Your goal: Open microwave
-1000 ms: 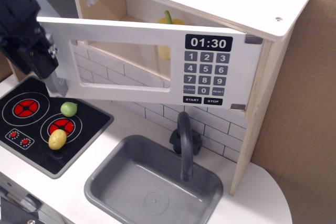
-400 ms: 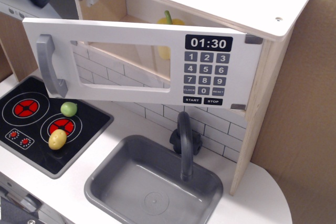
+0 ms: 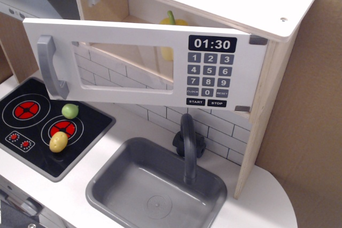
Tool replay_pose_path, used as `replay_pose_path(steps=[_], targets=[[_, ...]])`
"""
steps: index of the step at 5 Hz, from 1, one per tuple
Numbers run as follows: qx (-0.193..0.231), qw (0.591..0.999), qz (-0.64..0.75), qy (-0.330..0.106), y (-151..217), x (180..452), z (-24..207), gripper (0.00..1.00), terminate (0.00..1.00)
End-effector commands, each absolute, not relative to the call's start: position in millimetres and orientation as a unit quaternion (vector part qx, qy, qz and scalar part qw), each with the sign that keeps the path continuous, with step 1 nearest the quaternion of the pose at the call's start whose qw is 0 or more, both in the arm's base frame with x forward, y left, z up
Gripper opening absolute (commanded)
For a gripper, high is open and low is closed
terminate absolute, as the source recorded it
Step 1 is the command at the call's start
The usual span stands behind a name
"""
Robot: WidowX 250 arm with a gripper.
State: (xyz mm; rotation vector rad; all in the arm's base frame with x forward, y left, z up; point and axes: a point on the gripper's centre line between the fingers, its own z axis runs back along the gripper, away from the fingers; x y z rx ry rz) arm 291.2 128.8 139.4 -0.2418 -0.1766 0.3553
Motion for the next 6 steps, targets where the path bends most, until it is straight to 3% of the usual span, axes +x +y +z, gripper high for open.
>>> replay_pose_path(steps=[1,2,4,6], targets=[[-0.05,0.978,0.151,-0.135,147.9,282.7,114.7,1.0,0.0],[-0.027,0.983,0.149,-0.106,136.2,277.5,100.7,1.0,0.0],[-0.033,0.993,0.113,-0.02,83.6,247.4,96.8,1.0,0.0],[-0.046,0.996,0.079,0.007,18.3,234.9,80.1,1.0,0.0]])
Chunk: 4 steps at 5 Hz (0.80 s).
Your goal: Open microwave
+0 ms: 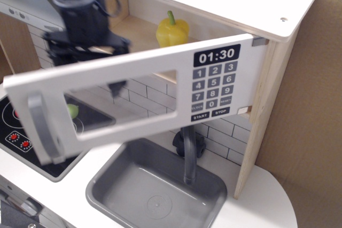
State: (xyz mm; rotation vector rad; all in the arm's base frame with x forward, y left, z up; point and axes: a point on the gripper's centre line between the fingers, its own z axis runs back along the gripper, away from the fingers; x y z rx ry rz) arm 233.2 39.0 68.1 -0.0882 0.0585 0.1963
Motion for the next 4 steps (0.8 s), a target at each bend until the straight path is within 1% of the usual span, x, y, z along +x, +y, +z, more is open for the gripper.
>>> replay_pose_path(steps=[1,2,3,4], targets=[[-0.048,0.997,0.066,0.015,-6.0,231.5,72.0,1.0,0.0],[-0.054,0.996,0.064,-0.003,-6.9,232.4,76.4,1.0,0.0],[-0.056,0.994,0.092,-0.031,25.5,242.7,81.5,1.0,0.0],[-0.049,0.989,0.124,-0.063,66.1,251.1,79.8,1.0,0.0]])
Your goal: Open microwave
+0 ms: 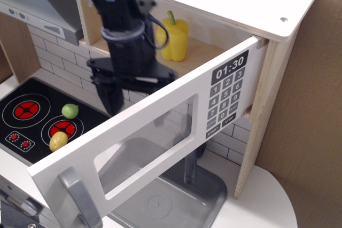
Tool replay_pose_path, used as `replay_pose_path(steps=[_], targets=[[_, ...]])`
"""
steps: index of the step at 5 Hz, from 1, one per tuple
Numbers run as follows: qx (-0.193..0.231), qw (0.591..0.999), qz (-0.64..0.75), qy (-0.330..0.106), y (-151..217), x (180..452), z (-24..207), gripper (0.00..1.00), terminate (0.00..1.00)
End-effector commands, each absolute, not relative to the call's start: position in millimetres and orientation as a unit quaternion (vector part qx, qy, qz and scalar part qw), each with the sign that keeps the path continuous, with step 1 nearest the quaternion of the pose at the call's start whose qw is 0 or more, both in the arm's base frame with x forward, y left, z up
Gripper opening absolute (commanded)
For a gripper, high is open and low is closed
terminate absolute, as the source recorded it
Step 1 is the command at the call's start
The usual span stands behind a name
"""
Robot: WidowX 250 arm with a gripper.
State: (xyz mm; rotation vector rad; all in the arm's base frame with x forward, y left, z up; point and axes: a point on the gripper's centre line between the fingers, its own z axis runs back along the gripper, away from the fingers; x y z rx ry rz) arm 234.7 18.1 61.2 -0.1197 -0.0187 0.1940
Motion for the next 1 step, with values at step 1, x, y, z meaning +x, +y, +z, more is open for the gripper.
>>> replay_pose_path(steps=[1], targets=[[-0.043,0.986,0.142,-0.07,98.7,256.2,76.6,1.0,1.0]])
